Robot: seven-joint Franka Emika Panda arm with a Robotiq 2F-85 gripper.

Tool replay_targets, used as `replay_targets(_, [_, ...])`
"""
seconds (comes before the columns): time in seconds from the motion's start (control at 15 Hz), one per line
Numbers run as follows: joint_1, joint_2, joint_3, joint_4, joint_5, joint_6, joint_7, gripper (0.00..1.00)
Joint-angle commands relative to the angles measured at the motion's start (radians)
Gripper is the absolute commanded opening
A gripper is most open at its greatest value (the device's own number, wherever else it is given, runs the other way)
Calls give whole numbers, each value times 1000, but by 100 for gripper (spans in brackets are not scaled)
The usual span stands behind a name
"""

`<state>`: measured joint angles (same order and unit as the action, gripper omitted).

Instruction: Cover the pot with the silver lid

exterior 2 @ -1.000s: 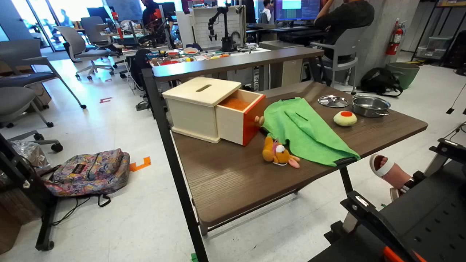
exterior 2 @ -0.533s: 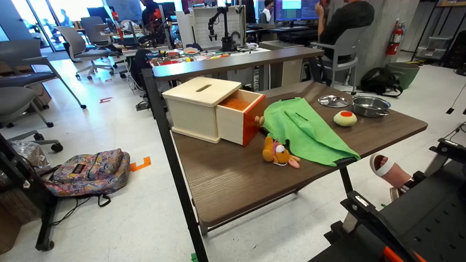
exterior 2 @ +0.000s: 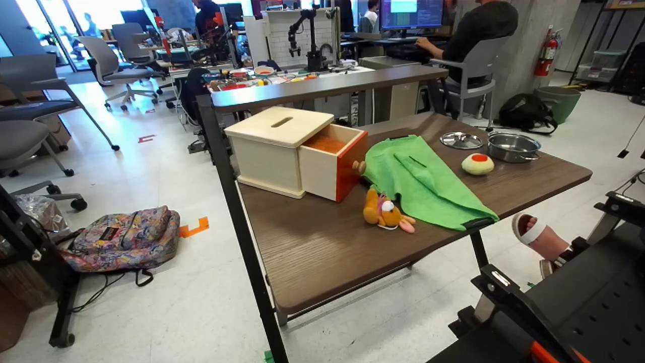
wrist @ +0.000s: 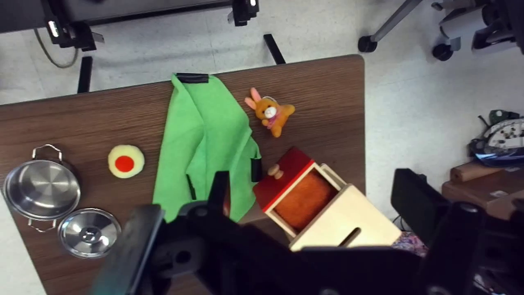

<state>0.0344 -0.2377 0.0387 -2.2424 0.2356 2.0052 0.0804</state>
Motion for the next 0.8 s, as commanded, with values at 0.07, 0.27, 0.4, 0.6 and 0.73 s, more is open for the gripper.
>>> replay_targets(0.07, [-55, 133, -56, 78, -44, 15, -5, 100])
replay_targets(0.27, [-86, 206, -92, 105, -45, 12, -14, 100])
replay_targets(0.4, [-100, 244, -107, 108, -53, 13, -14, 100])
replay_targets(0.6, [-112, 301, -119, 103, -81, 15, 13, 100])
replay_targets(0.73, [-112, 281, -117, 85, -64, 0, 1, 100])
